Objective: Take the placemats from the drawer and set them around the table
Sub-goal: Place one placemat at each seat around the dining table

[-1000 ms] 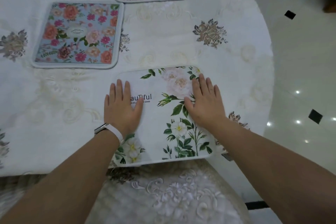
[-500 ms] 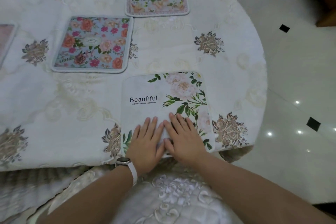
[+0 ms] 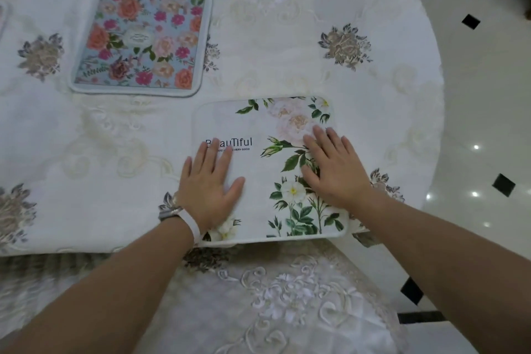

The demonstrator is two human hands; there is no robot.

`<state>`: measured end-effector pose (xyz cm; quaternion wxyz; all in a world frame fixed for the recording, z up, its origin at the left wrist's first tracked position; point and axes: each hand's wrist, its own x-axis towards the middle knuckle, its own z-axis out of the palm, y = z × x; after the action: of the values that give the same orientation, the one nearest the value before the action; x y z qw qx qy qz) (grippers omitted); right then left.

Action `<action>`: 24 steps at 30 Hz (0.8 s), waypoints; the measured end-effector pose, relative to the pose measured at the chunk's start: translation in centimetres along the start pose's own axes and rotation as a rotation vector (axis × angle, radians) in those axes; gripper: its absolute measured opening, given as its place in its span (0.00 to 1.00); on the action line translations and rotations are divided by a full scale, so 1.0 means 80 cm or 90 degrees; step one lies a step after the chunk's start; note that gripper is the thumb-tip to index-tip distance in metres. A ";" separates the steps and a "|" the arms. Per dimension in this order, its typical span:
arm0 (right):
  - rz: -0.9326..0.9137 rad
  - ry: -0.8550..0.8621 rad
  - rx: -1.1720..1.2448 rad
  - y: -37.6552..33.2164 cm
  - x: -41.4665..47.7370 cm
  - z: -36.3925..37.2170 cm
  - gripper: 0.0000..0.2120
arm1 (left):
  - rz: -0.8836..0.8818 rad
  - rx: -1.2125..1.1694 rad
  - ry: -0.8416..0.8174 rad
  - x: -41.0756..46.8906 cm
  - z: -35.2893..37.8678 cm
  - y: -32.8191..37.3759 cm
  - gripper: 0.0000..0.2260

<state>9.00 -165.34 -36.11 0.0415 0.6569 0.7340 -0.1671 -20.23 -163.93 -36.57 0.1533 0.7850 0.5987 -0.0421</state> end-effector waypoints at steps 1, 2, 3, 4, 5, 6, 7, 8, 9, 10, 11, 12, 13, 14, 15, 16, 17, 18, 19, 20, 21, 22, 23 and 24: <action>0.003 0.003 0.003 0.003 0.008 -0.004 0.32 | -0.008 -0.013 0.007 0.009 -0.004 -0.004 0.31; 0.007 0.007 0.003 0.005 0.014 -0.007 0.32 | -0.015 -0.022 0.014 0.018 -0.008 -0.009 0.31; 0.012 0.012 -0.001 0.007 0.019 -0.010 0.31 | -0.021 -0.025 0.020 0.026 -0.012 -0.013 0.32; 0.017 0.017 -0.003 0.008 0.024 -0.014 0.31 | -0.029 -0.025 0.021 0.033 -0.015 -0.016 0.32; 0.026 0.021 -0.003 0.008 0.028 -0.019 0.31 | -0.038 -0.028 0.022 0.038 -0.018 -0.017 0.32; 0.039 0.025 0.000 0.007 0.031 -0.024 0.30 | -0.050 -0.037 0.027 0.041 -0.024 -0.017 0.31; 0.052 0.029 0.005 0.005 0.032 -0.030 0.29 | -0.064 -0.054 0.040 0.041 -0.031 -0.015 0.30; 0.057 0.039 0.008 0.001 0.033 -0.037 0.27 | -0.070 -0.076 0.060 0.039 -0.038 -0.013 0.29; 0.057 0.052 0.009 -0.003 0.032 -0.044 0.24 | -0.065 -0.095 0.080 0.035 -0.046 -0.010 0.27; 0.054 0.067 0.010 -0.007 0.030 -0.050 0.22 | -0.049 -0.106 0.098 0.030 -0.053 -0.007 0.26; 0.051 0.083 0.012 -0.013 0.026 -0.057 0.19 | -0.026 -0.109 0.113 0.024 -0.059 -0.004 0.26; 0.046 0.096 0.017 -0.018 0.020 -0.065 0.18 | -0.005 -0.111 0.124 0.017 -0.065 0.000 0.26; 0.040 0.109 0.024 -0.025 0.012 -0.073 0.18 | 0.012 -0.114 0.132 0.011 -0.072 0.004 0.25; 0.036 0.119 0.033 -0.032 0.004 -0.081 0.19 | 0.025 -0.117 0.135 0.006 -0.078 0.008 0.25; 0.033 0.125 0.044 -0.039 -0.004 -0.089 0.20 | 0.039 -0.119 0.133 0.001 -0.086 0.013 0.25; 0.030 0.128 0.053 -0.045 -0.012 -0.094 0.21 | 0.052 -0.118 0.130 -0.004 -0.091 0.018 0.25; 0.029 0.132 0.057 -0.051 -0.020 -0.101 0.22 | 0.068 -0.113 0.130 -0.008 -0.098 0.023 0.25; 0.029 0.133 0.060 -0.056 -0.029 -0.107 0.22 | 0.082 -0.105 0.132 -0.012 -0.103 0.028 0.25; 0.031 0.130 0.061 -0.059 -0.036 -0.113 0.23 | 0.094 -0.098 0.132 -0.015 -0.108 0.033 0.25; 0.034 0.126 0.059 -0.060 -0.045 -0.120 0.24 | 0.108 -0.087 0.132 -0.018 -0.113 0.038 0.26; 0.038 0.120 0.056 -0.060 -0.053 -0.127 0.24 | 0.118 -0.075 0.127 -0.021 -0.118 0.045 0.26; 0.047 0.116 0.058 -0.057 -0.061 -0.133 0.24 | 0.128 -0.064 0.124 -0.023 -0.123 0.051 0.26; 0.056 0.117 0.062 -0.054 -0.070 -0.139 0.24 | 0.139 -0.054 0.122 -0.024 -0.126 0.059 0.26; 0.063 0.120 0.065 -0.050 -0.078 -0.144 0.25 | 0.149 -0.048 0.125 -0.026 -0.130 0.067 0.26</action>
<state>7.74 -168.13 -22.75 -0.0534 0.7065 0.6918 -0.1395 -16.95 -164.08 -25.20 0.1273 0.8433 0.5167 0.0752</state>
